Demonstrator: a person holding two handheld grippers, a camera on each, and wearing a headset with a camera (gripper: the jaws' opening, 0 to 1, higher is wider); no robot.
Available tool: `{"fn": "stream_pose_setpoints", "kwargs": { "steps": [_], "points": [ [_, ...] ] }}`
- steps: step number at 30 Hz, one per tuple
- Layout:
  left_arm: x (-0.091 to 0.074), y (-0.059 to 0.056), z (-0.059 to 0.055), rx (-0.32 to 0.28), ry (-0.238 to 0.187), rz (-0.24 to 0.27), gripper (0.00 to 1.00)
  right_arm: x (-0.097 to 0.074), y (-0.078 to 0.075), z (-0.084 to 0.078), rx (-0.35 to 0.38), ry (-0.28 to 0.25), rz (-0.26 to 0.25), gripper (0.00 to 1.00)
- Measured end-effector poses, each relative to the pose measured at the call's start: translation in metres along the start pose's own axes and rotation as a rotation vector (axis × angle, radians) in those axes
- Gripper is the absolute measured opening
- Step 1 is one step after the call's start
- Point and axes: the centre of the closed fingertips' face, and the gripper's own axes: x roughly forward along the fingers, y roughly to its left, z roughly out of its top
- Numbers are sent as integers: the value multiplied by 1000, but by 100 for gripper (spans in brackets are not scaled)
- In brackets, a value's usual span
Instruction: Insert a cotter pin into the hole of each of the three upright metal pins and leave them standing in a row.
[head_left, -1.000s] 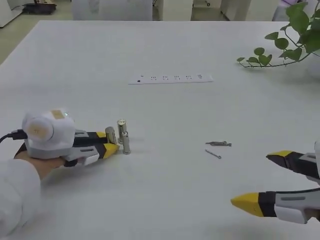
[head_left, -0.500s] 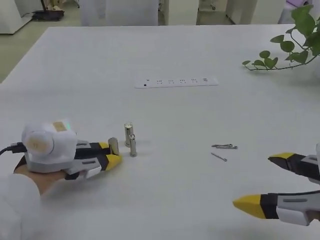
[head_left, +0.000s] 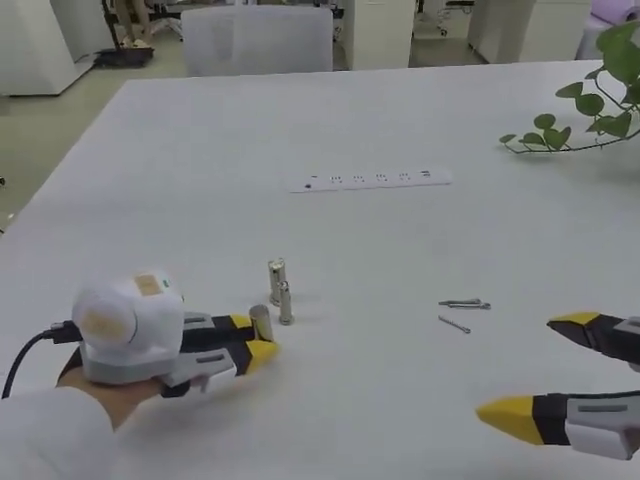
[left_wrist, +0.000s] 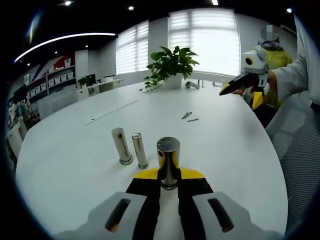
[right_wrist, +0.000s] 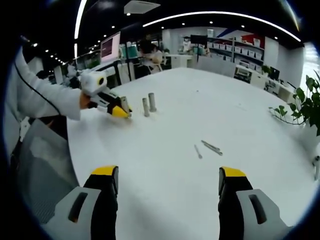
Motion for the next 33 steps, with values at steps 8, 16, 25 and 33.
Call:
{"fn": "stream_pose_setpoints", "kwargs": {
  "steps": [8, 16, 25, 33],
  "points": [
    [14, -35, 9, -25, -4, -42, 10, -1, 2, 3, -1, -17, 6, 84],
    [27, -62, 7, -23, 15, -40, 10, -4, 3, 1, 4, -24, 4, 84],
    [32, -69, 0, -32, 32, -6, 10, -4, 3, -1, 9, -22, 5, 84],
    [36, -70, -10, -56, 40, 9, 10, -2, 3, 0, 8, -22, 7, 83]
  ]
}}
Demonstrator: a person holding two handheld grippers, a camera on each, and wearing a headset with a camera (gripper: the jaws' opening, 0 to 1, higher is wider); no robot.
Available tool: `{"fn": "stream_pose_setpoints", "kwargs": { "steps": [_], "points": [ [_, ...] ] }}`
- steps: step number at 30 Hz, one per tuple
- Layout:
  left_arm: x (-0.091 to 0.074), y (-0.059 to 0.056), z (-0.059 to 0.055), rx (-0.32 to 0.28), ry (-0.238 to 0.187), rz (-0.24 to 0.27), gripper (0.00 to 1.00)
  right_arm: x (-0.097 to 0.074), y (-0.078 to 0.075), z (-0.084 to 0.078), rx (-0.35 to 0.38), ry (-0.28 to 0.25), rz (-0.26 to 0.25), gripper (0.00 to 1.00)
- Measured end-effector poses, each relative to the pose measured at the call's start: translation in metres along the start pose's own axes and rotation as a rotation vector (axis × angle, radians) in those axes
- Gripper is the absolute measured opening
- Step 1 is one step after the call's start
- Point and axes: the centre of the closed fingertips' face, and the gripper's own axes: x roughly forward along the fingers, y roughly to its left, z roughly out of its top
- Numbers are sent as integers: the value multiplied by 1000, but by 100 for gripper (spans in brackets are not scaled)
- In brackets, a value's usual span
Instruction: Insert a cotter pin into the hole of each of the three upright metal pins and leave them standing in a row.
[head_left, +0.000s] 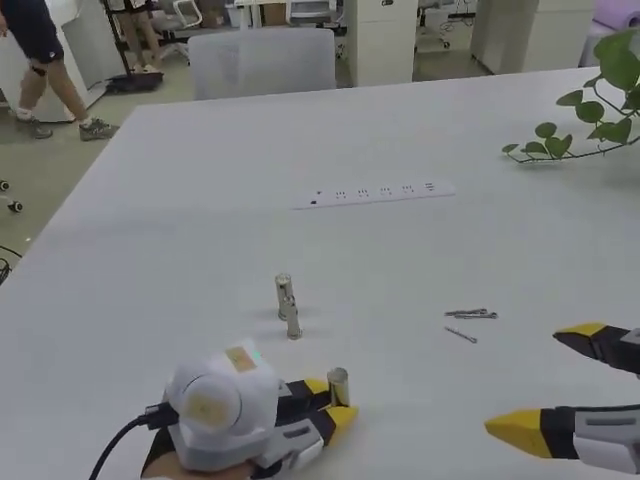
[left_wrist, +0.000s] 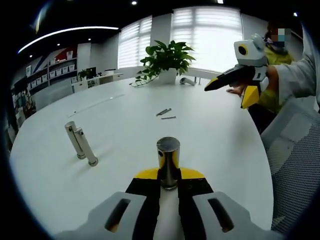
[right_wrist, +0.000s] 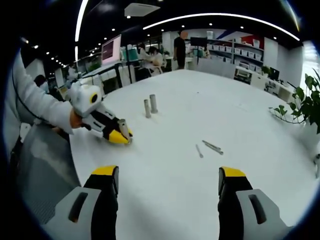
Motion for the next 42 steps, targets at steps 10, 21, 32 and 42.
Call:
{"fn": "stream_pose_setpoints", "kwargs": {
  "steps": [10, 21, 32, 42],
  "points": [
    [1, -3, -2, 3, -7, 43, 10, 2, 0, -2, 2, 5, 3, 83],
    [2, -3, -2, -1, -21, 128, 11, 1, 0, -3, 2, 2, 3, 83],
    [-1, 0, 1, -22, -46, 81, 23, 0, -1, -2, 2, -4, 1, 83],
    [-26, 8, 12, -69, -101, 27, 38, 0, -5, -2, -8, -8, 3, 83]
  ]
}}
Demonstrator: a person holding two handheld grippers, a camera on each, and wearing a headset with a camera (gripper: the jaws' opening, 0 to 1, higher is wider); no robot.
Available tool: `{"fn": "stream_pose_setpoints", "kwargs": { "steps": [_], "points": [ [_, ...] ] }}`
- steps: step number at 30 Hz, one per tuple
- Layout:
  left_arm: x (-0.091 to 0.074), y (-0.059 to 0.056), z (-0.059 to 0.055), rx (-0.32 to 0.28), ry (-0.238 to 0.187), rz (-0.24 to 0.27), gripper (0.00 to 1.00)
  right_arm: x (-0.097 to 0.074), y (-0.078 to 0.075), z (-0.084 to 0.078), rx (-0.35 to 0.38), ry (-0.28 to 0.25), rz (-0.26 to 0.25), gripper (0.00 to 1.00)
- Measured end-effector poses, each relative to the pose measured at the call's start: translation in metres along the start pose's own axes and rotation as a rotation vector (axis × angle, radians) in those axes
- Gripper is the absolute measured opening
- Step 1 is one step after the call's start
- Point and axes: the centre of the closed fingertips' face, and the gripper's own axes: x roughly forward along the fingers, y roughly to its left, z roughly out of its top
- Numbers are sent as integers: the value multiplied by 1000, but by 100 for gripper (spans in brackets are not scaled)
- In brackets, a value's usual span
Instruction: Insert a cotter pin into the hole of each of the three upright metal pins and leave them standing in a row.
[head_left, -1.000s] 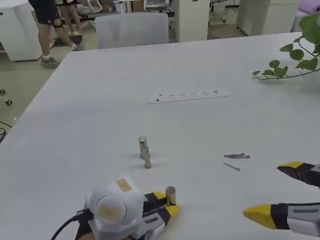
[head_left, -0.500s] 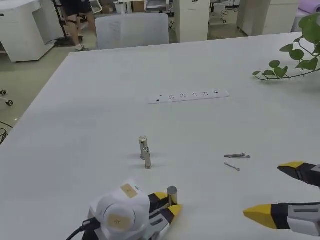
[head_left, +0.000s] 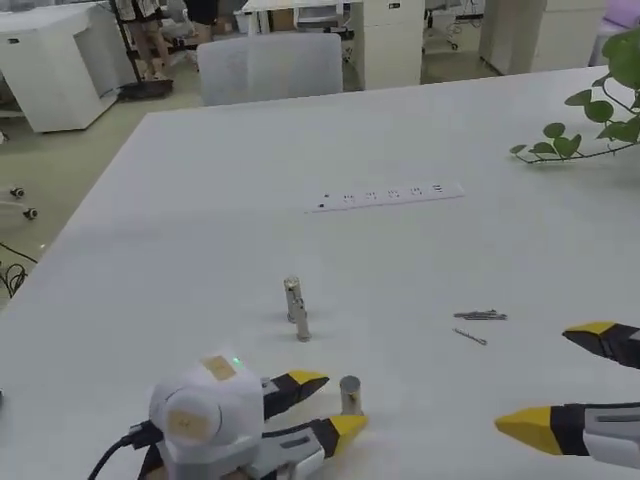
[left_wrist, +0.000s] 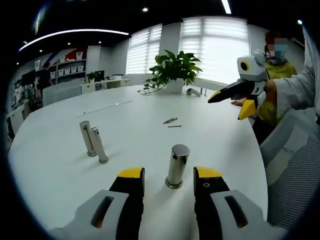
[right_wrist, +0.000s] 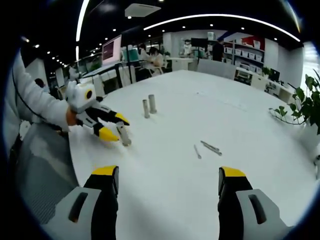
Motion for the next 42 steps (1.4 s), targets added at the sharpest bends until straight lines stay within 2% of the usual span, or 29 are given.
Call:
{"fn": "stream_pose_setpoints", "kwargs": {
  "steps": [2, 6, 12, 16, 21, 30, 35, 42],
  "points": [
    [-6, -3, 4, -10, -16, -27, 43, 0, -1, -1, -2, 0, 0, 83],
    [-17, -6, 7, -2, -17, -55, 47, 0, -2, -2, -1, 1, 3, 83],
    [-34, -10, 10, -50, -22, -96, 51, 2, -1, -7, 14, 6, 24, 82],
    [-43, -9, 14, -53, -36, -97, 57, 3, -2, -10, 18, 10, 25, 82],
    [-54, -2, 19, -74, -47, -84, 62, 5, -3, -12, 18, 19, 26, 82],
    [-79, 7, 21, -63, -43, -78, 64, 6, -4, -15, 7, 29, 36, 81],
    [-92, 15, 23, -76, -60, -55, 65, 7, -5, -15, 1, 33, 42, 81],
    [-103, 16, 24, -95, -74, -51, 66, 10, -9, -17, 14, 33, 54, 79]
  ]
}}
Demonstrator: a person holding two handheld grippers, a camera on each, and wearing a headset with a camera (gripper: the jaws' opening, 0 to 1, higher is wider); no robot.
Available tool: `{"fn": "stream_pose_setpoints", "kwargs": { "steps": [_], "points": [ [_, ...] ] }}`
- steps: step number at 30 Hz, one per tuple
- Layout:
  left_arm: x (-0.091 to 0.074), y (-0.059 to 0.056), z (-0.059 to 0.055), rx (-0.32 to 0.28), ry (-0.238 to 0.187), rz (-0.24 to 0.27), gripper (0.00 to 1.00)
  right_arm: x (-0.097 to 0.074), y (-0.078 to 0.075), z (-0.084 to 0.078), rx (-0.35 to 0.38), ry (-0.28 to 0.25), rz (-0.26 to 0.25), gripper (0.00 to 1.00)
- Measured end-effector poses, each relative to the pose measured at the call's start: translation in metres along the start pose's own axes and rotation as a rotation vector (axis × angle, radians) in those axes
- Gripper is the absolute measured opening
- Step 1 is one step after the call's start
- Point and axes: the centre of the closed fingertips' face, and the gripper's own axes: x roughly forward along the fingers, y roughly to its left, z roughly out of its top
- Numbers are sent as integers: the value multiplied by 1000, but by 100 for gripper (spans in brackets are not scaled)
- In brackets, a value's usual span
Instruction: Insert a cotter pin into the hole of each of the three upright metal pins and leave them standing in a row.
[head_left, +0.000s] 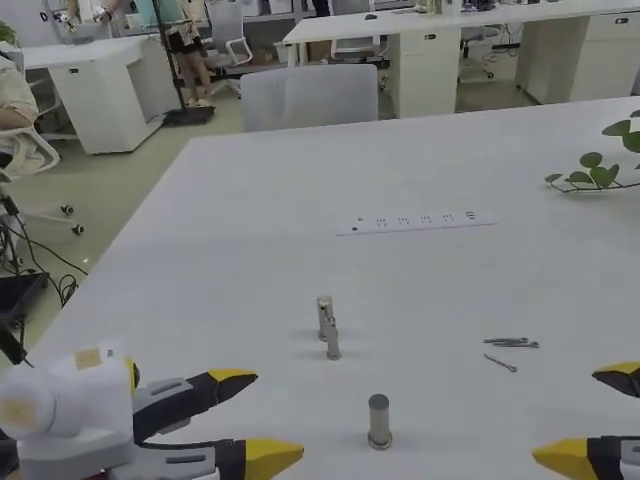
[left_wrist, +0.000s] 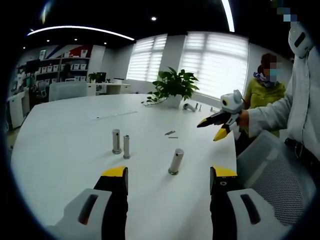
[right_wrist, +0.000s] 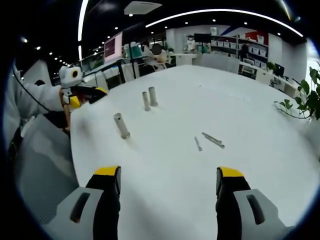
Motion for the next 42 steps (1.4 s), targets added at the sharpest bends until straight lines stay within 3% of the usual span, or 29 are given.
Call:
{"fn": "stream_pose_setpoints", "kwargs": {
  "steps": [9, 16, 22, 31, 37, 42],
  "points": [
    [-8, -1, -3, -7, 4, 6, 67, 4, 0, -5, -10, 17, 12, 77],
    [-8, 1, -2, -8, 10, 8, 67, 12, -14, -4, -36, 45, 19, 73],
    [-6, 2, -2, -5, 17, 1, 66, 17, -39, 6, -61, 56, 13, 65],
    [-6, 1, -3, -5, 28, -8, 65, 28, -73, 13, -164, 118, 8, 52],
    [-7, 3, -3, -12, 27, -3, 65, 38, -84, 14, -234, 159, 26, 40],
    [-7, 5, -4, -15, 32, -2, 65, 47, -83, 20, -295, 174, 70, 27]
  ]
}}
